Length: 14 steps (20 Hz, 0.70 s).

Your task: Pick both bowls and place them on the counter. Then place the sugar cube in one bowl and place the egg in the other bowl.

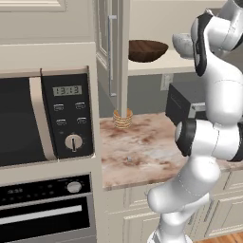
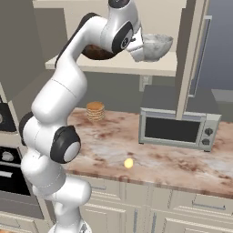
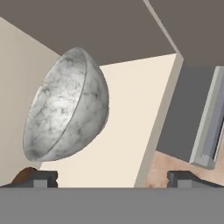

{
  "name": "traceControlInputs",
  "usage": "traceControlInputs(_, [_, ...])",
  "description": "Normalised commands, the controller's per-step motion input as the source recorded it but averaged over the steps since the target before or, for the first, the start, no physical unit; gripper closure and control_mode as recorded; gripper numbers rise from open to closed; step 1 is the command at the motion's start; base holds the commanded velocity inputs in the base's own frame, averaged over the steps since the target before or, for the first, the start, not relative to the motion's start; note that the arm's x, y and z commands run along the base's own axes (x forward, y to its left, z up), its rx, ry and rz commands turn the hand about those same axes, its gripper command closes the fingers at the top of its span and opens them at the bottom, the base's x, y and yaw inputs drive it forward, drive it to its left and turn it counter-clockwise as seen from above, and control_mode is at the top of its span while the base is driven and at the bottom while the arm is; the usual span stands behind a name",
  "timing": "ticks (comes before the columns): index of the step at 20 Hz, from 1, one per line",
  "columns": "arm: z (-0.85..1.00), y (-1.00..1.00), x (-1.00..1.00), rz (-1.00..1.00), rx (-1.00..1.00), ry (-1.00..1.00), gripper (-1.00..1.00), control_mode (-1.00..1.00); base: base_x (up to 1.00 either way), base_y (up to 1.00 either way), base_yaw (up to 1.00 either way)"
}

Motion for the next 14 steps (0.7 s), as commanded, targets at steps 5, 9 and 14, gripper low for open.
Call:
traceControlInputs(5, [-0.12,-0.12,0.21,0.0,0.0,0.0,-1.0,-1.0,0.0,0.0,0.0])
traceControlInputs(9, [-0.17,-0.16,0.21,0.0,0.0,0.0,-1.0,-1.0,0.0,0.0,0.0])
traceControlInputs(14, [-0.07,-0.09,0.31,0.0,0.0,0.0,-1.0,-1.0,0.0,0.0,0.0])
